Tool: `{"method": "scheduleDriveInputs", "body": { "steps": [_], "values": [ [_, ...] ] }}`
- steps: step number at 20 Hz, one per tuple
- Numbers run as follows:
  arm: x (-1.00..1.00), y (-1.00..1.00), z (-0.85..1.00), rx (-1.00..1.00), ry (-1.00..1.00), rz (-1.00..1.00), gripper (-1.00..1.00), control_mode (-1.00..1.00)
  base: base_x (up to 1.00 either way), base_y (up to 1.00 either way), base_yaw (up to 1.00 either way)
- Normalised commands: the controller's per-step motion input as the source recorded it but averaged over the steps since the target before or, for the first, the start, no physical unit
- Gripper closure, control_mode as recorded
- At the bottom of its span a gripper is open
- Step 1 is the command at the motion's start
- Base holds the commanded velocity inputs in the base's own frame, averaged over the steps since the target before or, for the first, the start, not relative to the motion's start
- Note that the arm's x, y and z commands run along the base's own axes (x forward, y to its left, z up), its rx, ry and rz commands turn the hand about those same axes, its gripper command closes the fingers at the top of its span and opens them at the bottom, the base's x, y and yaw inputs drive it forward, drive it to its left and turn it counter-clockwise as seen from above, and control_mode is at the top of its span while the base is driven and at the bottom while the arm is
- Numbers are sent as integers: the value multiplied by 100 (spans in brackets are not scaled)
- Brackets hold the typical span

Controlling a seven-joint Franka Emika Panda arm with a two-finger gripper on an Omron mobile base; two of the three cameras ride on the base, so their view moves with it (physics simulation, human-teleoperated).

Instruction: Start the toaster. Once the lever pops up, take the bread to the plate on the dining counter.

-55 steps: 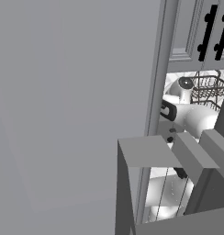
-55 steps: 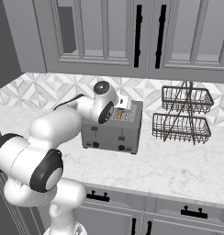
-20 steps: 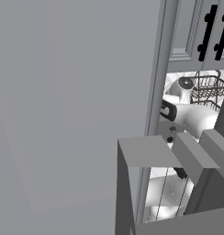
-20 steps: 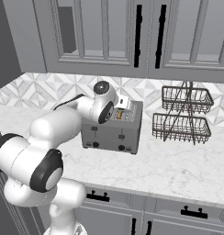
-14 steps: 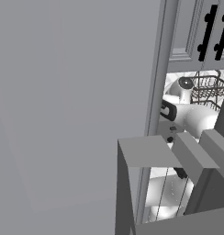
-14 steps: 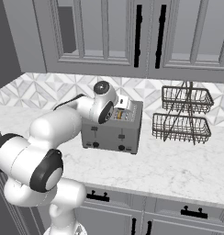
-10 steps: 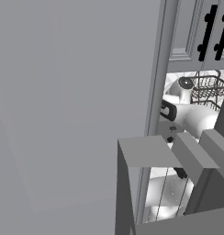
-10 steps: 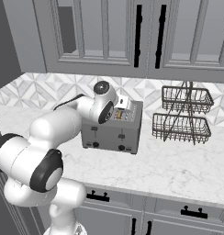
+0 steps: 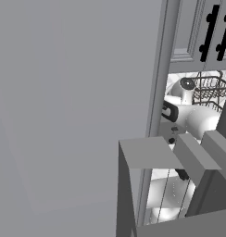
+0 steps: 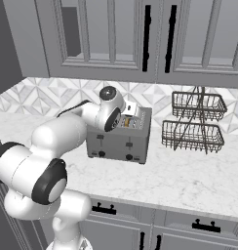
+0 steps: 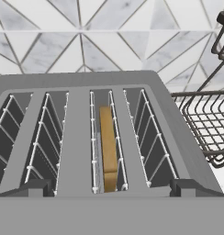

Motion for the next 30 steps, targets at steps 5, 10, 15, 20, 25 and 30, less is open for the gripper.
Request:
{"method": "scheduleDriveInputs", "body": {
  "steps": [5, 10, 15, 20, 25, 30],
  "values": [
    [0, 0, 0, 0, 0, 0, -100, -100, 0, 0, 0],
    [0, 0, 0, 0, 0, 0, -100, -100, 0, 0, 0],
    [0, 0, 0, 0, 0, 0, -100, -100, 0, 0, 0],
    [0, 0, 0, 0, 0, 0, -100, -100, 0, 0, 0],
    [0, 0, 0, 0, 0, 0, -100, -100, 0, 0, 0],
    [0, 0, 0, 0, 0, 0, -100, -100, 0, 0, 0]
  ]
}}
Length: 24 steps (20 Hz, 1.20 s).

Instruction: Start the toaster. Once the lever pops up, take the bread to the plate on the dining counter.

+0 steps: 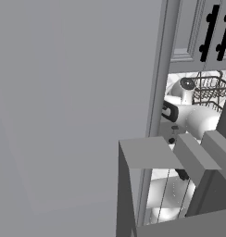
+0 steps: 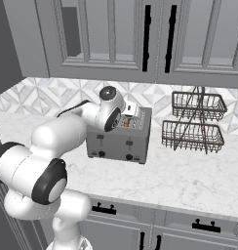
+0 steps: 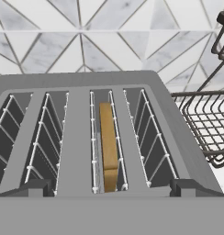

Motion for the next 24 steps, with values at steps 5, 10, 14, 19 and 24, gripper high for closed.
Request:
{"method": "scheduleDriveInputs", "body": {
  "steps": [5, 10, 14, 19, 24],
  "values": [
    [0, 0, 0, 0, 0, 0, -100, -100, 0, 0, 0],
    [0, 0, 0, 0, 0, 0, -100, -100, 0, 0, 0],
    [0, 0, 0, 0, 0, 0, -100, -100, 0, 0, 0],
    [0, 0, 0, 0, 0, 0, -100, -100, 0, 0, 0],
    [0, 0, 0, 0, 0, 0, -100, -100, 0, 0, 0]
  ]
}}
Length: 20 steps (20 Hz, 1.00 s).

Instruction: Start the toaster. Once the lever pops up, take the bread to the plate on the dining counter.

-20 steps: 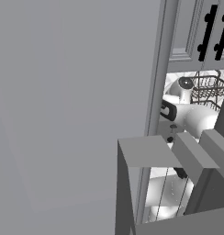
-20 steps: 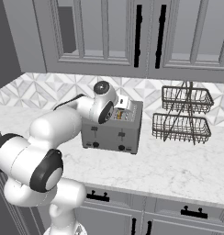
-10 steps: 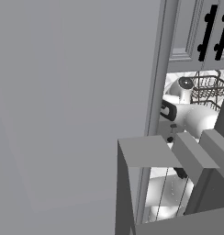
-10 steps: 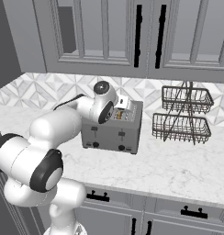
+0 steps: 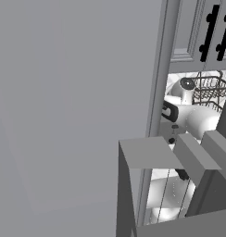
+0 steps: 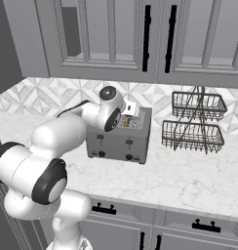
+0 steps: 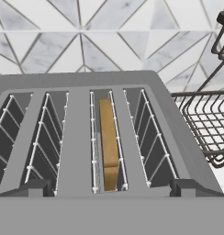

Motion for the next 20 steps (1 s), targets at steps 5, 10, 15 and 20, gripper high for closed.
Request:
{"method": "scheduleDriveInputs", "body": {
  "steps": [5, 10, 15, 20],
  "values": [
    [0, 0, 0, 0, 0, 0, -100, -100, 0, 0, 0],
    [0, 0, 0, 0, 0, 0, -100, -100, 0, 0, 0],
    [0, 0, 0, 0, 0, 0, -100, -100, 0, 0, 0],
    [0, 0, 0, 0, 0, 0, -100, -100, 0, 0, 0]
  ]
}}
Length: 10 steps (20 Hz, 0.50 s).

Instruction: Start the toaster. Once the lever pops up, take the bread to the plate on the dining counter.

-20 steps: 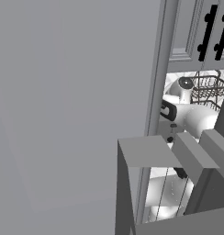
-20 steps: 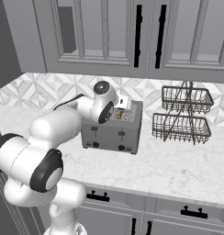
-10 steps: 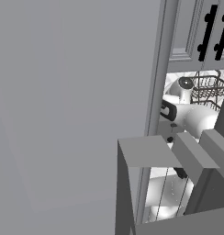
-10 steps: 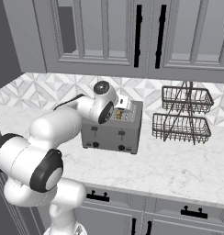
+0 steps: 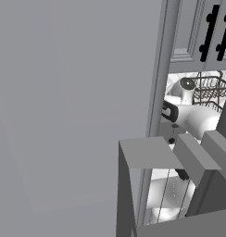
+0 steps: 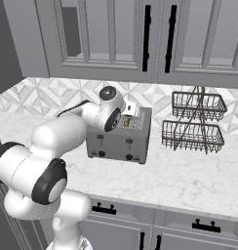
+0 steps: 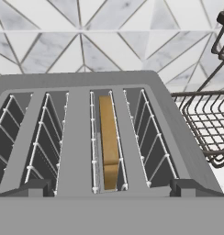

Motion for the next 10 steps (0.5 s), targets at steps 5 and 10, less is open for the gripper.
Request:
{"method": "scheduleDriveInputs", "body": {
  "steps": [5, 10],
  "values": [
    [0, 0, 0, 0, 0, 0, -100, -100, 0, 0, 0],
    [0, 0, 0, 0, 0, 0, -100, -100, 0, 0, 0]
  ]
}}
